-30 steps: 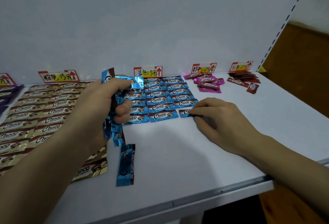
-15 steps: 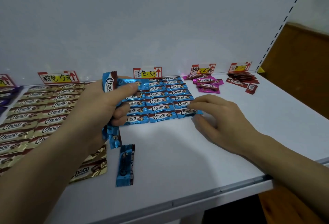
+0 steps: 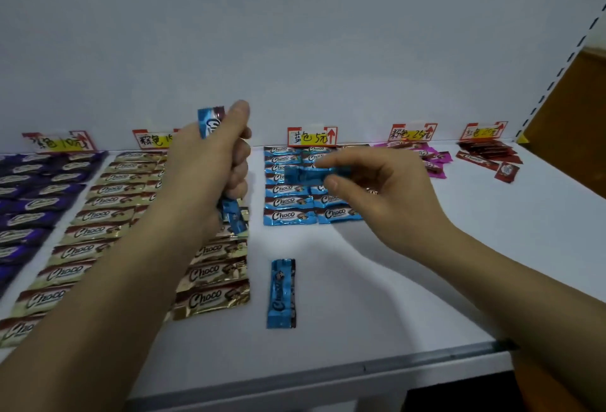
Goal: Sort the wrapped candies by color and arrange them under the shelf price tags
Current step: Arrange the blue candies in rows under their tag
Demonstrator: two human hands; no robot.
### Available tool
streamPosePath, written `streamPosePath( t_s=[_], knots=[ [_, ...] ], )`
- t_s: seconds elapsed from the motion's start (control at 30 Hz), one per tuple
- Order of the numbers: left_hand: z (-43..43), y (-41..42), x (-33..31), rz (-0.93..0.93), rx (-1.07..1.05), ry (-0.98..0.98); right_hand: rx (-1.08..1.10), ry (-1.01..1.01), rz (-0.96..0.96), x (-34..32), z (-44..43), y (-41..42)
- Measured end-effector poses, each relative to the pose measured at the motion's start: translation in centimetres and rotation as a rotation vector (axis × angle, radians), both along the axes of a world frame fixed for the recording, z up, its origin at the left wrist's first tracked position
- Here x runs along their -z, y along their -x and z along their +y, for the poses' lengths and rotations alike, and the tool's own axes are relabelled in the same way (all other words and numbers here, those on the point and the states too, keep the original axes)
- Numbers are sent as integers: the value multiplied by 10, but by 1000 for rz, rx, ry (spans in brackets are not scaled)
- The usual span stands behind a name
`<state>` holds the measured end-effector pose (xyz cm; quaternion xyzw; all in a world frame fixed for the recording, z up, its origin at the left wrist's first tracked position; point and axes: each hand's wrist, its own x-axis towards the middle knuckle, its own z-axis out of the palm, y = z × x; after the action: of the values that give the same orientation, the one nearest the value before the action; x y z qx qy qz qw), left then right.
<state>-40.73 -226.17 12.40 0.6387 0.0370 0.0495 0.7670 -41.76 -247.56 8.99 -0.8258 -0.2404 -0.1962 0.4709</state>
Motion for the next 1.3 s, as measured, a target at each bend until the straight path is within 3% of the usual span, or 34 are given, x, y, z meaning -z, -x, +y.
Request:
streamPosePath(
  t_s=[0.07, 0.17, 0.27, 0.5, 0.83, 0.93, 1.03, 1.1, 1.2, 1.3],
  knots=[
    [10, -4, -1, 77, 36, 284, 14, 212, -147, 15, 3, 7],
    [16, -7, 2, 138, 82, 486, -34, 479, -276, 33, 8, 13],
    [20, -9, 4, 156, 86, 556, -83, 599, -245, 40, 10, 12],
    [23, -6, 7, 145, 135, 609, -88, 630, -176, 36, 13, 17],
    [14, -1, 5, 194, 231, 349, -93, 677, -105, 34, 14, 17],
    [9, -1, 5, 185, 238, 240, -11, 435, -79, 27, 16, 18],
    [5, 3, 6, 89, 287, -25, -20, -16, 104, 3, 26, 11],
    [1, 5, 7, 23, 303, -245, -21, -205, 227, -17, 32, 1],
    [-4, 10, 6, -50, 218, -460, -39, -162, 367, -34, 36, -11],
    [-9, 12, 4, -105, 205, -468, -52, -158, 399, -36, 31, -13]
  ],
)
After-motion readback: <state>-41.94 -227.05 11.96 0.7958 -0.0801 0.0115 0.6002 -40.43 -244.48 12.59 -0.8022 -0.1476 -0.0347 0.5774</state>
